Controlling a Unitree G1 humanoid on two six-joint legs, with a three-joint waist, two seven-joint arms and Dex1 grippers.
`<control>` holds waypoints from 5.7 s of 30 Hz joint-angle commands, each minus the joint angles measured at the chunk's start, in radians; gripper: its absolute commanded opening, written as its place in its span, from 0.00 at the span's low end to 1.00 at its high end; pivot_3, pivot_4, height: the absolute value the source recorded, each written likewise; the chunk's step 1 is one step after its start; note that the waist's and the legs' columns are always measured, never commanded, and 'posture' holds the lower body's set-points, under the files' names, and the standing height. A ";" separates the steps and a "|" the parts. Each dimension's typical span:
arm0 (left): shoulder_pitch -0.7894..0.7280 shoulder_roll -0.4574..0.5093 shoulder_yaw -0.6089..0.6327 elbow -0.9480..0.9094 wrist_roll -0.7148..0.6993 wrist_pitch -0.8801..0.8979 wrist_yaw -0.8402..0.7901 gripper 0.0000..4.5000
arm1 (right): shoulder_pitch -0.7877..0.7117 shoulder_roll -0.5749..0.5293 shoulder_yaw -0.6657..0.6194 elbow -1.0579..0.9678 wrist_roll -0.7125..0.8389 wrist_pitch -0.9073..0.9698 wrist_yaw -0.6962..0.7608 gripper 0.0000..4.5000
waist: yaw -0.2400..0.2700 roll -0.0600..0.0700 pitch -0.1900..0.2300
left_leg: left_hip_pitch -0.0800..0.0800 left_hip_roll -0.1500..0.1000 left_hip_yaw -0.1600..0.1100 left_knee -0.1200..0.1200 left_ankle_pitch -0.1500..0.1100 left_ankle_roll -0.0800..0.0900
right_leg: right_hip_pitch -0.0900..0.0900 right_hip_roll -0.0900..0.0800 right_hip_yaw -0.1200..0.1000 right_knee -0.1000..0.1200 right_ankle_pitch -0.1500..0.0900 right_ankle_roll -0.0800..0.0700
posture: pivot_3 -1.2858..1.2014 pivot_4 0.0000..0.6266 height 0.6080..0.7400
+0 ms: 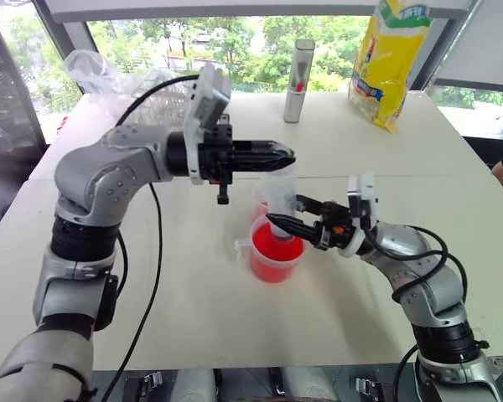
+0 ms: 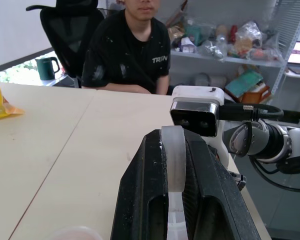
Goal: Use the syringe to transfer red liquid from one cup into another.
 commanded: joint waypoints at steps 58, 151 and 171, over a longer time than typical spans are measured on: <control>-0.001 0.085 0.185 0.026 0.005 -0.037 0.087 0.99 | -0.055 -0.042 -0.047 -0.145 0.105 0.101 -0.017 0.31 | -0.001 0.000 0.000 | 0.001 0.000 0.000 0.000 0.000 0.000 | 0.001 0.000 0.000 0.001 0.000 0.000 | 0.52 0.24 1.00; -0.038 -0.197 0.008 0.281 0.298 -0.253 0.063 0.01 | -0.508 0.128 -0.104 0.512 -0.091 -0.173 0.022 0.31 | -0.003 0.000 0.000 | 0.001 0.000 0.002 0.000 0.000 -0.001 | -0.002 0.000 0.000 0.005 0.000 0.000 | 0.52 0.24 1.00; -0.041 -0.182 0.083 0.235 0.248 -0.204 0.101 0.39 | -0.494 0.125 -0.085 0.509 -0.092 -0.147 0.049 0.31 | -0.002 0.000 0.000 | 0.001 0.000 0.002 0.000 0.000 -0.001 | -0.002 -0.001 0.001 0.005 0.000 0.000 | 0.52 0.24 1.00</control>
